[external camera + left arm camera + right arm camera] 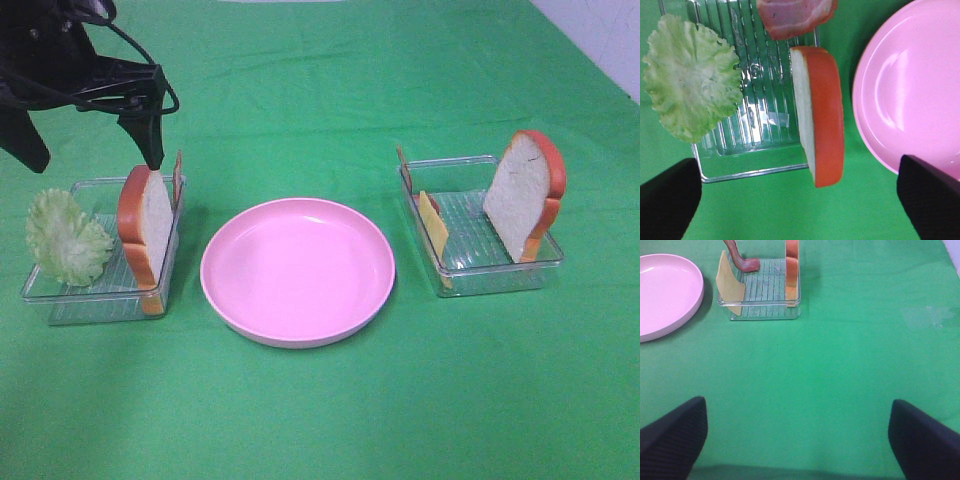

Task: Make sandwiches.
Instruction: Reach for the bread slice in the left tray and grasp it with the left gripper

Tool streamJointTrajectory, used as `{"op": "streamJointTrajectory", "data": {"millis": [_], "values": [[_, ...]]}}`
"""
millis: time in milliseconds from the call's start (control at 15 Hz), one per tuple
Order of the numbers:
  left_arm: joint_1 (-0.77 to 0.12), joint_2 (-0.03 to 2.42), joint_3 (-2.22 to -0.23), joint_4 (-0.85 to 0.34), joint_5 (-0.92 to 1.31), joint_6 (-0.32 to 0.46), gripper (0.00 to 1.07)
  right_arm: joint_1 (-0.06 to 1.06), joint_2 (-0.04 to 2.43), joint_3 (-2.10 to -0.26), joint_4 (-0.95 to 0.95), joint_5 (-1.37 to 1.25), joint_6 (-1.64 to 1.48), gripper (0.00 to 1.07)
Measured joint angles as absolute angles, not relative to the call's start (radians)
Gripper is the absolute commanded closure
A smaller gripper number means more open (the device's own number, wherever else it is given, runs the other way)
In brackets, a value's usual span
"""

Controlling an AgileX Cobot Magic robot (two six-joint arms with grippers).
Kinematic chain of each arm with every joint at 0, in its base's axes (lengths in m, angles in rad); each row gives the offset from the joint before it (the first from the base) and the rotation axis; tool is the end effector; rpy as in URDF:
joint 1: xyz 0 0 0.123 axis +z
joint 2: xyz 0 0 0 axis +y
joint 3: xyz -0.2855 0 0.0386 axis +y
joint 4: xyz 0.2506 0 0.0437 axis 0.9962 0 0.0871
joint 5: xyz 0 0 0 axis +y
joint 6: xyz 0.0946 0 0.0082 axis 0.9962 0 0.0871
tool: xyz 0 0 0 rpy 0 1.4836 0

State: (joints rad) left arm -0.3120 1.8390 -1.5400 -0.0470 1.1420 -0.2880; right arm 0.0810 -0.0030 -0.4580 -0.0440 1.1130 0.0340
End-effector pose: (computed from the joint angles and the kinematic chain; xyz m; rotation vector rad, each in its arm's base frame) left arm 0.3658 -0.1222 0.2634 0.0134 2.9434 -0.1579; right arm -0.0002 -0.0038 0.2605 -0.0477 2.1342 0.0140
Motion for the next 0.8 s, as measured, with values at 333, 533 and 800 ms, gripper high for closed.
{"op": "streamJointTrajectory", "data": {"millis": [333,533,800], "values": [[-0.312,1.948,-1.541,-0.097,1.093,-0.295,0.04,0.081,-0.003,-0.458,-0.044,1.113,0.034,0.13],[-0.312,2.007,-1.541,-0.105,1.086,-0.295,0.04,0.081,-0.003,-0.458,-0.044,1.113,0.034,0.13],[-0.312,2.033,-1.541,-0.140,1.013,-0.278,0.12,0.081,-0.003,-0.458,-0.044,1.113,0.034,0.13]]}}
